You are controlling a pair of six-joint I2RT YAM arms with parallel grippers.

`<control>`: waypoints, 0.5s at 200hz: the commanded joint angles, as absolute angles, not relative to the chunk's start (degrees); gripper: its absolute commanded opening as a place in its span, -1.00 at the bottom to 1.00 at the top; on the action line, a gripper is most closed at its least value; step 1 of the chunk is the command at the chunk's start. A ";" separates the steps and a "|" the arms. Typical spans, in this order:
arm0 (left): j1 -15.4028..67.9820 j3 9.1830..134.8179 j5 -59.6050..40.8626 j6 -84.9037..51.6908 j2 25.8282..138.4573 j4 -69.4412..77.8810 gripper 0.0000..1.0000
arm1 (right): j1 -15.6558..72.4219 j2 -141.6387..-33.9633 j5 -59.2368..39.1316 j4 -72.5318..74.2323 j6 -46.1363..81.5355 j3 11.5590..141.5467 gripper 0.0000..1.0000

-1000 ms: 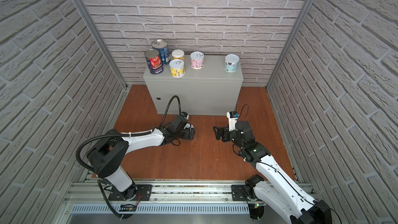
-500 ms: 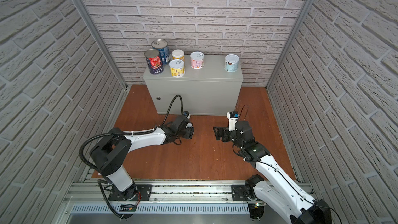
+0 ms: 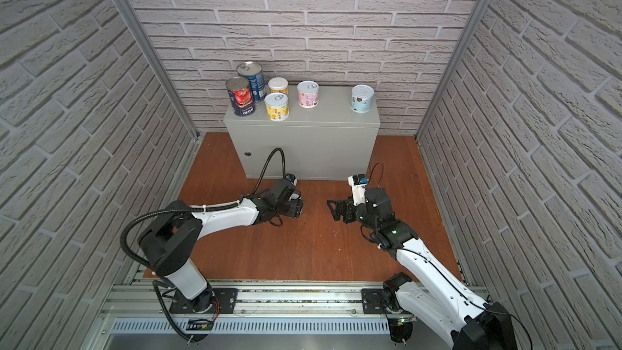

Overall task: Place and organize the canned foods onto the counter
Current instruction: 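Lower the left gripper over the silver can and close it around the can, then lift the silver can with the left gripper toward the right gripper while it approaches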

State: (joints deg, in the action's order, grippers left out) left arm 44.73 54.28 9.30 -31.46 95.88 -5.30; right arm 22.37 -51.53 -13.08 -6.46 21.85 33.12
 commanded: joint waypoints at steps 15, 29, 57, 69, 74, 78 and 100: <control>43.97 58.27 6.42 -32.78 90.58 -6.57 0.20 | 25.42 -51.77 -18.09 -0.77 18.17 32.83 0.90; 43.31 60.16 5.06 -33.04 90.11 -9.66 0.20 | 26.98 -51.85 -18.61 -1.20 16.61 33.34 0.93; 41.89 62.77 0.37 -33.40 88.50 -13.71 0.20 | 30.54 -51.73 -18.85 -1.57 13.80 34.24 0.95; 41.59 63.63 -1.50 -33.49 87.60 -14.85 0.19 | 32.33 -51.55 -18.26 -1.82 12.19 34.72 0.96; 41.49 63.99 -2.19 -33.49 87.37 -15.47 0.19 | 33.08 -51.52 -17.87 -2.08 11.47 34.95 0.96; 41.48 64.34 -2.67 -33.49 87.08 -15.82 0.19 | 33.71 -51.50 -17.45 -2.29 10.92 35.20 0.96; 41.49 65.96 -4.98 -33.14 85.81 -17.84 0.18 | 35.97 -51.84 -14.85 -2.74 9.03 35.84 0.96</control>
